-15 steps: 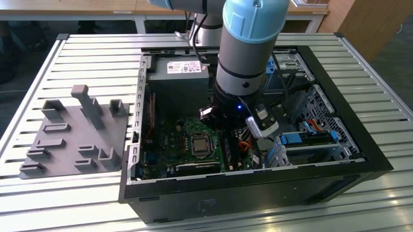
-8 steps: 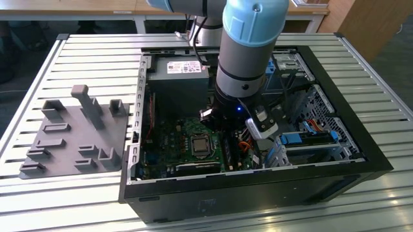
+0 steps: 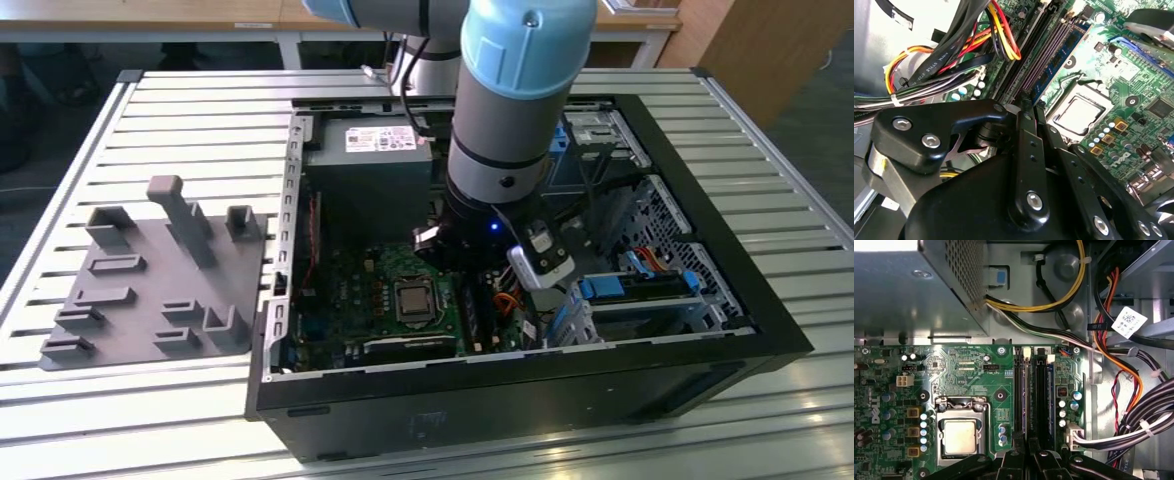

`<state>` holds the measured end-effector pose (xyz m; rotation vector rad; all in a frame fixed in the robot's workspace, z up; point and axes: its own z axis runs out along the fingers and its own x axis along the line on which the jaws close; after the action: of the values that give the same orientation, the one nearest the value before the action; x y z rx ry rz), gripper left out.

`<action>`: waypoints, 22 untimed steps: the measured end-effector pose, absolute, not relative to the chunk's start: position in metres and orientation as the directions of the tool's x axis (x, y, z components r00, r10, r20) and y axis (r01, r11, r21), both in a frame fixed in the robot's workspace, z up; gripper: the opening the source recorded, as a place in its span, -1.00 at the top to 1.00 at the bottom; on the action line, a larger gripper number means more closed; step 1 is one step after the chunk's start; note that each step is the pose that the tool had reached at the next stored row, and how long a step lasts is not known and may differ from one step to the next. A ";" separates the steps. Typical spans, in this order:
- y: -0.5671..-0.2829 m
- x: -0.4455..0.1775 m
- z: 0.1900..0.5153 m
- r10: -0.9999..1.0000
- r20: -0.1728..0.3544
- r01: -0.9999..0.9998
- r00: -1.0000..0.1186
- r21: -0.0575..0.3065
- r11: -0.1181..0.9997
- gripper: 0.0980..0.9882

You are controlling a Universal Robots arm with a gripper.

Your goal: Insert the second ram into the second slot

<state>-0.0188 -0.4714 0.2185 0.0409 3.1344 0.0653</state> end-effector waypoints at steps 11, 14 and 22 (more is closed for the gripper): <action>-0.471 -0.017 0.217 0.031 -0.006 0.030 -1.000 0.042 0.999 0.90; -0.471 -0.017 0.216 0.031 -0.006 0.030 -1.000 0.042 0.999 0.90; -0.471 -0.016 0.216 0.030 -0.006 0.030 -1.000 0.042 0.999 0.90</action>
<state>-0.0162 -0.4707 0.2158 0.0476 3.1342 0.0655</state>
